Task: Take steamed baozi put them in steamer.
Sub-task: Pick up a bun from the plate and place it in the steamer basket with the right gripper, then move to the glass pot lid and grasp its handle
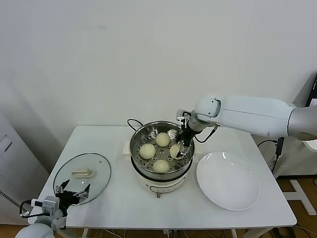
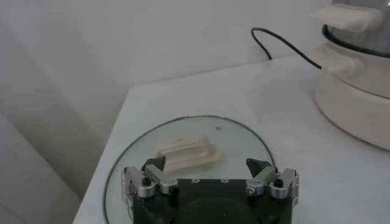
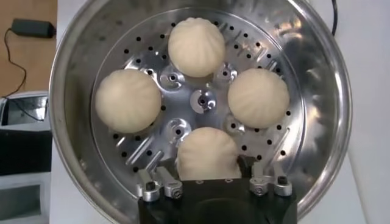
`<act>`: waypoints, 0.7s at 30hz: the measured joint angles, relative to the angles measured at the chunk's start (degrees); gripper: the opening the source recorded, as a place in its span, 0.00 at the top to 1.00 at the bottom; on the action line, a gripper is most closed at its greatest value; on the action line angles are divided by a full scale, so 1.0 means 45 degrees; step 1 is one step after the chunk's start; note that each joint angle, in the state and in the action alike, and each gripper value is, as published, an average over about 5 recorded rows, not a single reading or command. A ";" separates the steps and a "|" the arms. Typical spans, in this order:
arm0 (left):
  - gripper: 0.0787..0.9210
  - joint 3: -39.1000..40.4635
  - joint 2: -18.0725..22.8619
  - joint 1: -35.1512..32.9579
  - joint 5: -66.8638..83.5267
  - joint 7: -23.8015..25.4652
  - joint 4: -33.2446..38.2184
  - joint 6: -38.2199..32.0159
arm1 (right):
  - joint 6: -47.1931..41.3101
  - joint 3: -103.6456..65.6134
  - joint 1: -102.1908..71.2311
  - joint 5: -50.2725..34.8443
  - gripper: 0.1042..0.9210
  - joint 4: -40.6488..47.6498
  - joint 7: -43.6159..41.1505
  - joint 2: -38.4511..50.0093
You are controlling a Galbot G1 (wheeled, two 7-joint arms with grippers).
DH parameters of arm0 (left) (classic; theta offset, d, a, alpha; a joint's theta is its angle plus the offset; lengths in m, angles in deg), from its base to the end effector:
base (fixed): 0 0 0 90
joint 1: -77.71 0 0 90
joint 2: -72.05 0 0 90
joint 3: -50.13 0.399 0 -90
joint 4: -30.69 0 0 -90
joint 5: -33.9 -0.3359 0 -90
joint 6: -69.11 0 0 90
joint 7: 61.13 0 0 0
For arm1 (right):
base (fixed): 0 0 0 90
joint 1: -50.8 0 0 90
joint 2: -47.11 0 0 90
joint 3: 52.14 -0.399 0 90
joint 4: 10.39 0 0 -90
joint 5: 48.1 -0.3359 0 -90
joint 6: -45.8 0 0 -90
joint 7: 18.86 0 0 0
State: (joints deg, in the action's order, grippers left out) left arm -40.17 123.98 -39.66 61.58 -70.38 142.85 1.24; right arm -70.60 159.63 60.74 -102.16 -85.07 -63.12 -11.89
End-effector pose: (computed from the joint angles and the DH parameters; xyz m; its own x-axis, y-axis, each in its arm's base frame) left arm 0.1782 0.1692 -0.3325 -0.8697 0.0018 0.4936 0.1087 0.9761 0.1880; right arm 0.5810 -0.0151 -0.0714 -0.1301 -0.3230 0.9374 -0.9900 0.0946 -0.1048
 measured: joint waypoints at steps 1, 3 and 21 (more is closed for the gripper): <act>0.12 -0.0012 0.0014 0.0003 0.0004 0.0000 0.0010 0.0000 | 0.0004 -0.0121 0.0003 -0.0001 0.14 -0.0022 -0.0022 0.0084; 0.12 -0.0051 0.0046 0.0016 0.0018 0.0000 0.0037 0.0000 | 0.0028 -0.0422 0.0004 -0.0021 0.13 -0.0077 -0.0048 0.0307; 0.12 -0.0433 0.0213 0.0584 0.0676 0.0059 0.0325 -0.0075 | 0.3267 -0.8967 -0.5431 -0.0362 0.12 -0.1545 0.5403 0.4594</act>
State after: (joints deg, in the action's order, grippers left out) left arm -42.12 124.93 -37.04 64.62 -70.11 144.32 0.91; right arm -55.90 119.28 36.30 -103.79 -92.02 -38.80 8.78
